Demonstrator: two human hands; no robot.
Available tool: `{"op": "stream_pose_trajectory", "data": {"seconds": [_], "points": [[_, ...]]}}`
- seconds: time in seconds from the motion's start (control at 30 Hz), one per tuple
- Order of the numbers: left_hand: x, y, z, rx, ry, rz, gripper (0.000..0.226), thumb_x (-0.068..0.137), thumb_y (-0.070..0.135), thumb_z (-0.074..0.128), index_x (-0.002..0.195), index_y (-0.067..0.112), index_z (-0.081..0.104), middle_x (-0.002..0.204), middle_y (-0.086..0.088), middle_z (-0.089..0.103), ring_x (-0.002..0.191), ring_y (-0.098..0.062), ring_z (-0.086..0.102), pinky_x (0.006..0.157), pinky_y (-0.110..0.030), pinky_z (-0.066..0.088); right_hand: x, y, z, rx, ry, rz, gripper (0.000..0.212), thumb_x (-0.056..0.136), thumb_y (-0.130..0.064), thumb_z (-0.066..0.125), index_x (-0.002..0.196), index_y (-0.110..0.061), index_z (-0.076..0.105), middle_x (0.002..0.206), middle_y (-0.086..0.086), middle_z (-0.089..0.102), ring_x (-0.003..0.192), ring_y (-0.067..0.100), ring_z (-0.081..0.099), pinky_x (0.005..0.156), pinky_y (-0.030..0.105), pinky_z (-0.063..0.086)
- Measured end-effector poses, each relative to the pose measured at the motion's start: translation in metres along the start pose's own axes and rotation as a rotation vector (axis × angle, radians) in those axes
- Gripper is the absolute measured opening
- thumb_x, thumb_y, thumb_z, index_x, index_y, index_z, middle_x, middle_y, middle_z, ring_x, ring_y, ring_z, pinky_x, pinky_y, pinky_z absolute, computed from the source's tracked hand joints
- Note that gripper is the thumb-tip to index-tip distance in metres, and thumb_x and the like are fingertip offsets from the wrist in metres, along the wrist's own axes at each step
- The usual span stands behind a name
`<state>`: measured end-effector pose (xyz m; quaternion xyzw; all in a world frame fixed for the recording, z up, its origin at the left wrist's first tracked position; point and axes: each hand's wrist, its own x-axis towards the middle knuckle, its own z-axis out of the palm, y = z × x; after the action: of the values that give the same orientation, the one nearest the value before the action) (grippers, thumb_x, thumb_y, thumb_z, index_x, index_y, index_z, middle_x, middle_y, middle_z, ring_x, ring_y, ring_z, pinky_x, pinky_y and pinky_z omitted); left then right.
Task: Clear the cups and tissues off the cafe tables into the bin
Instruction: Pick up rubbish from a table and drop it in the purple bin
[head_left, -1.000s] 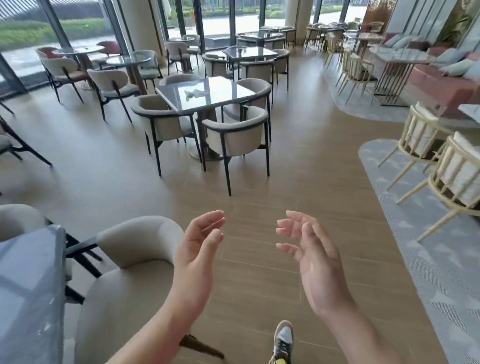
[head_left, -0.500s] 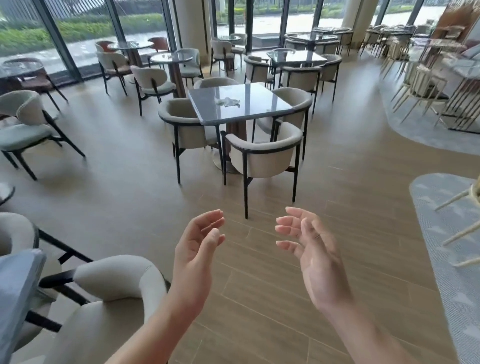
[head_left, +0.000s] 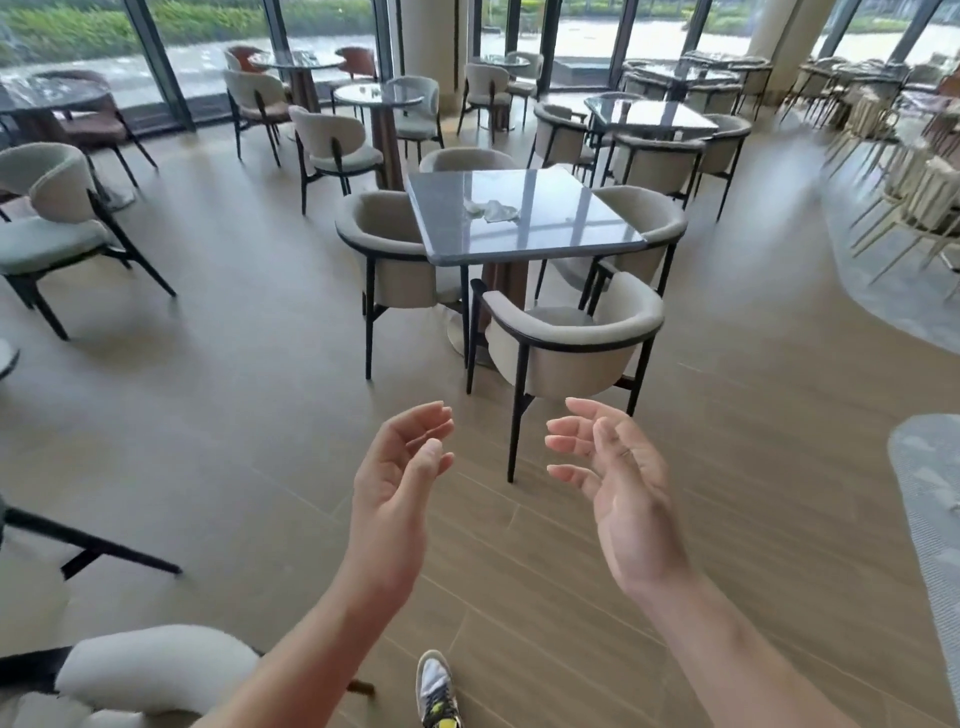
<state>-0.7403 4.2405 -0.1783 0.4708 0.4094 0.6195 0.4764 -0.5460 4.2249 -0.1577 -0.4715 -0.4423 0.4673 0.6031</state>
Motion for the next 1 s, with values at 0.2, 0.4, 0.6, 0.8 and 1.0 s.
{"op": "stream_pose_trajectory", "data": {"seconds": [0.2, 0.4, 0.6, 0.8, 1.0], "points": [[0.123, -0.016, -0.02, 0.03, -0.002, -0.024, 0.032, 0.094, 0.024, 0.054, 0.123, 0.019, 0.065, 0.126, 0.0, 0.07, 0.126, -0.021, 0.062, 0.1, -0.043, 0.053, 0.128, 0.015, 0.06, 0.015, -0.031, 0.006, 0.065, 0.076, -0.078, 0.072, 0.118, -0.028, 0.073, 0.116, 0.011, 0.072, 0.11, 0.026, 0.066, 0.085, 0.04, 0.054], [0.207, -0.03, -0.042, 0.057, 0.055, -0.049, 0.033, 0.093, 0.021, 0.052, 0.123, 0.017, 0.065, 0.124, 0.0, 0.071, 0.123, -0.019, 0.064, 0.1, -0.042, 0.053, 0.215, 0.04, 0.099, 0.05, -0.069, 0.053, 0.072, 0.074, -0.079, 0.073, 0.12, -0.023, 0.072, 0.115, 0.013, 0.071, 0.109, 0.026, 0.067, 0.086, 0.04, 0.055], [0.297, -0.047, -0.064, 0.077, 0.153, -0.035, 0.032, 0.093, 0.021, 0.053, 0.123, 0.019, 0.065, 0.123, 0.0, 0.072, 0.123, -0.018, 0.064, 0.099, -0.04, 0.053, 0.315, 0.063, 0.139, 0.069, -0.155, 0.076, 0.068, 0.076, -0.076, 0.073, 0.119, -0.024, 0.071, 0.114, 0.011, 0.072, 0.109, 0.027, 0.067, 0.086, 0.039, 0.055], [0.408, -0.071, -0.07, 0.091, 0.243, -0.007, 0.033, 0.092, 0.019, 0.053, 0.123, 0.016, 0.064, 0.12, 0.0, 0.073, 0.121, -0.018, 0.065, 0.099, -0.039, 0.054, 0.438, 0.092, 0.176, 0.068, -0.263, 0.092, 0.062, 0.08, -0.075, 0.07, 0.12, -0.027, 0.07, 0.116, 0.01, 0.071, 0.112, 0.027, 0.067, 0.091, 0.045, 0.054], [0.54, -0.09, -0.055, 0.112, 0.284, -0.004, 0.033, 0.092, 0.02, 0.053, 0.123, 0.017, 0.065, 0.118, 0.001, 0.073, 0.12, -0.018, 0.065, 0.1, -0.04, 0.054, 0.582, 0.096, 0.199, 0.074, -0.287, 0.085, 0.063, 0.078, -0.076, 0.072, 0.118, -0.027, 0.071, 0.114, 0.009, 0.071, 0.11, 0.026, 0.068, 0.089, 0.042, 0.053]]}}
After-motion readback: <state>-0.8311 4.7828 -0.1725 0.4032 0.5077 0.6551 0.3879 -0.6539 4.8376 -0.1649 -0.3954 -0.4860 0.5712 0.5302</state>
